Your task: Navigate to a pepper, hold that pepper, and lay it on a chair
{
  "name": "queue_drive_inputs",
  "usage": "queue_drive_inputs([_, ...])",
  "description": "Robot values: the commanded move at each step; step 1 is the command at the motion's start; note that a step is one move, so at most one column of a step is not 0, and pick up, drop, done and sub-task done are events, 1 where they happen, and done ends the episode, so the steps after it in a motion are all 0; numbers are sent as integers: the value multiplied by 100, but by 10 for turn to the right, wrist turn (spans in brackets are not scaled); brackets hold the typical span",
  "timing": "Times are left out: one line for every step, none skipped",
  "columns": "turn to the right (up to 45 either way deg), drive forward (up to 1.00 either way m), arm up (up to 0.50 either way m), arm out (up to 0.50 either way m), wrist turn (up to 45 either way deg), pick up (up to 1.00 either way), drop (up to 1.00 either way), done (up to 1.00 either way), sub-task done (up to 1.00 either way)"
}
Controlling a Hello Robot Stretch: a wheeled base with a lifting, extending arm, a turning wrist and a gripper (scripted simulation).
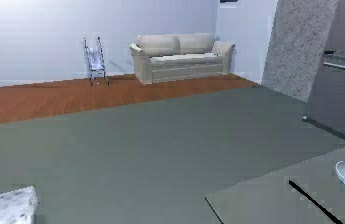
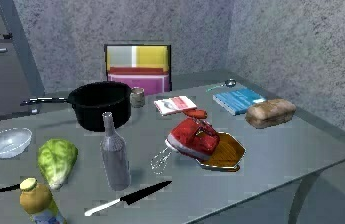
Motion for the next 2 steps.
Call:
queue_drive_inputs([30,0,0,0,0,0,0,0,0])
queue_drive_inputs([450,0,0,0,0,0,0,0,0])
